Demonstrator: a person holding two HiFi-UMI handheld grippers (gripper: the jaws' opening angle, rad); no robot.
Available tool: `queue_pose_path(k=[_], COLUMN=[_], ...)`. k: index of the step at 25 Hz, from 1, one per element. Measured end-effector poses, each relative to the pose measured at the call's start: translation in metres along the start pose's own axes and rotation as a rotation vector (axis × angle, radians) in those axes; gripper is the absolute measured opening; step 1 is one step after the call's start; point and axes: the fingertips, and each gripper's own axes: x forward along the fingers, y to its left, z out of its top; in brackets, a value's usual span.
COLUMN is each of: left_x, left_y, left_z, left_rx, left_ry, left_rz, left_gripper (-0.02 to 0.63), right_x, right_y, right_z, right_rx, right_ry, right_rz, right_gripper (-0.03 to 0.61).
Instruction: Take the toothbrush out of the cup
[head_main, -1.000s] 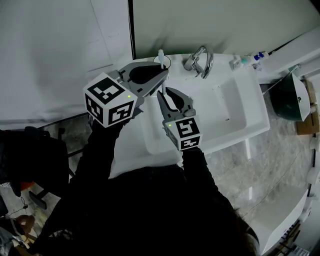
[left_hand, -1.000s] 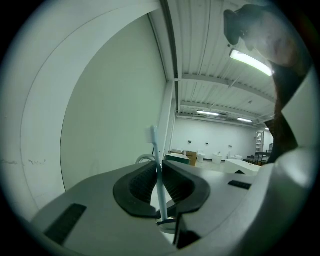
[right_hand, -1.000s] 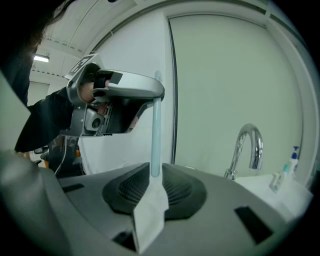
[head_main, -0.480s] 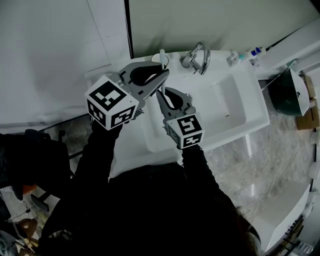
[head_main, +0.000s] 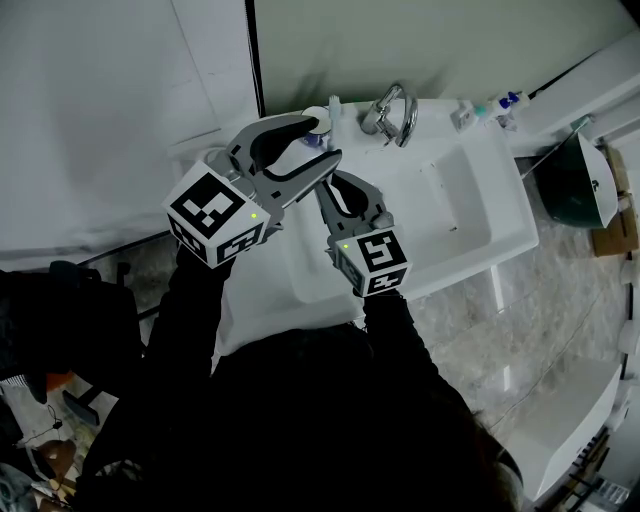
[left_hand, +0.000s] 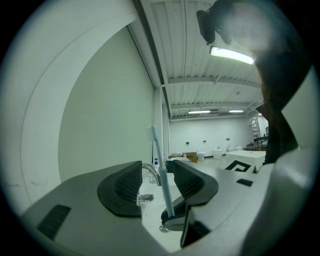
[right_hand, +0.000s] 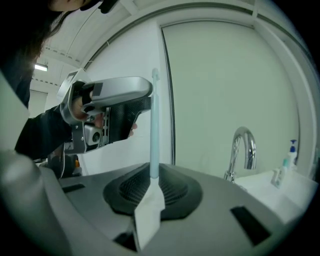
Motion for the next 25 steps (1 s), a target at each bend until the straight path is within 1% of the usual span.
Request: queue_pose_path(k=[3,8,11,12,16,20,25], left_x=[-0.008,-0.021,-0.026,-0.027,-0.032,-0.034,-0.037], left_y=[0.006,0.015,0.020,0.020,0.023,0.024,0.019], left_z=[-0.006,-0.025,-0.039,-0.043,-0.058,-0.071,-0.088], left_rx=[-0.016,-0.053,-0.064,-0.062,-0.044,-0.036,-0.042], left_ry=[-0.011,-0.025,-0.017,-0.011,0.011,0.049,0.097], left_rz=[0.025,0.075,0.117,0.131,0.183,0.215,0.259], left_gripper=[0.186,0.184,0.182,0.171,0.073,0.009,0.008], right_x=[-0.004,-0.009,-0.011,-0.011,-0.013,-0.015,-0.017], right_y=[-0.008,-0.021,-0.025,-0.025,-0.026,-0.027,-0.027], right_z=[0.003,0.010,0.015,0.017,0.023,0.026,0.031], right_rx=[0.002,0.008,0.007,0.004,-0.004,-0.012,-0.019], right_ry=[-0.009,-0.030,-0.043,-0.048,-0.064,-0.072,-0.088], right_rz=[-0.020,-0.051,-0.059,-0.061,-0.068,-0.075,-0.084], right_gripper=[0.055,0.055,0.057,0.057,0.057,0.057,0.055])
